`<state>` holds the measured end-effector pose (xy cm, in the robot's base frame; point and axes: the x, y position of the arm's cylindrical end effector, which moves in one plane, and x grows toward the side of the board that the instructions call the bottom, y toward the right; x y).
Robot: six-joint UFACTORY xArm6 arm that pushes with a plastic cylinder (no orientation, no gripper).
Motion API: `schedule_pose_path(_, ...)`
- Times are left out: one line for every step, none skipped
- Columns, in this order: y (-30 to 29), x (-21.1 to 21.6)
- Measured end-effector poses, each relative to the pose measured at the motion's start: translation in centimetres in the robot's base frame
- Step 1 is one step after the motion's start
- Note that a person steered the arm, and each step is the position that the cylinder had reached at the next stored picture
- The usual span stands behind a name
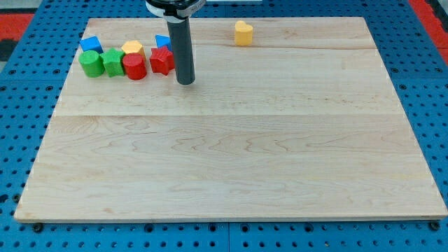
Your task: Move red heart towards right centre
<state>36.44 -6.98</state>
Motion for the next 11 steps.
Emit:
schedule_pose_path(1.2,0.0)
schedule_pose_path(1.6,0.0)
schedule_pose_path(1.8,2.3)
schedule_pose_path(-7.2,4.8)
schedule_pose_path(-18.2,4.8)
schedule_pose_path(-23.4,2.3)
schedule_pose_path(-22.6,-1.9)
schedule_pose_path(-13.3,-2.4)
schedule_pose_path(-7.3,-3.3)
schedule_pose_path(-3.9,-3.1)
schedule_pose_path(-5.8,-0.9)
